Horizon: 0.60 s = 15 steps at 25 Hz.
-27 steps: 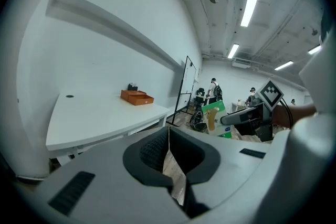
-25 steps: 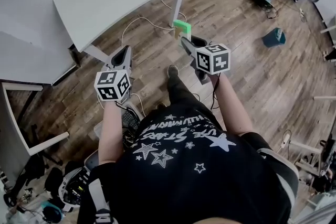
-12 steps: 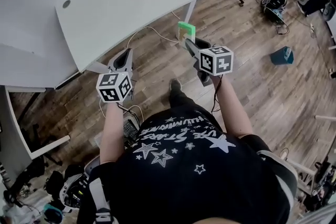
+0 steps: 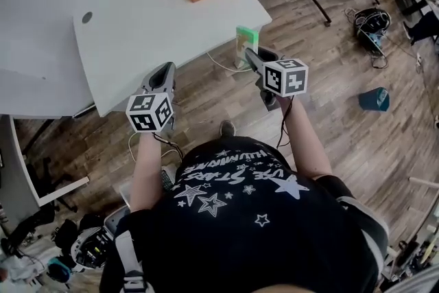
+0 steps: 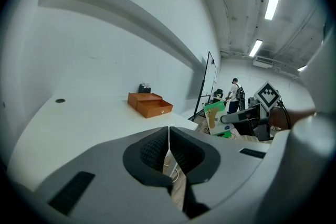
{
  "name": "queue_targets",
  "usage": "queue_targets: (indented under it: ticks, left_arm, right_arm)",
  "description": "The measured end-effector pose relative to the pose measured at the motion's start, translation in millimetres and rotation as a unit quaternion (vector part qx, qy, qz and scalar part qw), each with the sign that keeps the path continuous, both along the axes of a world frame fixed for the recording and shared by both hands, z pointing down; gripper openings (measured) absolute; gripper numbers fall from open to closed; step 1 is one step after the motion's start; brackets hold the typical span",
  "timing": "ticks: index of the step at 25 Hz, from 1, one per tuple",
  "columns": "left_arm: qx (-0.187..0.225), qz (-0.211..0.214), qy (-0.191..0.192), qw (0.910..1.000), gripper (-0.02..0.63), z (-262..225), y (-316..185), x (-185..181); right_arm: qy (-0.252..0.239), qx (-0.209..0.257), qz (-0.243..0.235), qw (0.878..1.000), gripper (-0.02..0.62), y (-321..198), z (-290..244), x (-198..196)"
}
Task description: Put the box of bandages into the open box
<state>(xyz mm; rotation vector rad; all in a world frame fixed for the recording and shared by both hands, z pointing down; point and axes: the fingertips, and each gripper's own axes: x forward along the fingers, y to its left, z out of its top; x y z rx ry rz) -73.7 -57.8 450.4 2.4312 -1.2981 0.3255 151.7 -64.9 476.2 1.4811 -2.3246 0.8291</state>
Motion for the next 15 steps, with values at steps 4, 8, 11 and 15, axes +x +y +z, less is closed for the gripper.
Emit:
queue_targets:
  ticks: [4,8,11,15]
  left_arm:
    - [0.004,-0.015,-0.001,0.9999,0.025,-1.9,-24.6,15.9]
    - [0.008,-0.022,-0.001,0.9997,0.025,-7.7,-39.7,29.6]
    - [0.006,-0.022,-0.007,0.9997,0.025,-9.5,-47.1,32.6]
    - [0.001,-0.021,-0.009,0.9997,0.025,-3.9,-74.4,34.3]
  right_arm:
    - [0.000,0.003,-0.019,1.000,0.114,-27.8,0.7,13.6]
    - [-0.004,0.000,-0.032,0.999,0.114,-45.3,1.7,21.7]
    - [-0.013,-0.005,-0.037,0.999,0.114,-54.7,4.0,20.7]
    - [-0.014,-0.011,-0.035,0.999,0.114,-80.4,13.1,23.2]
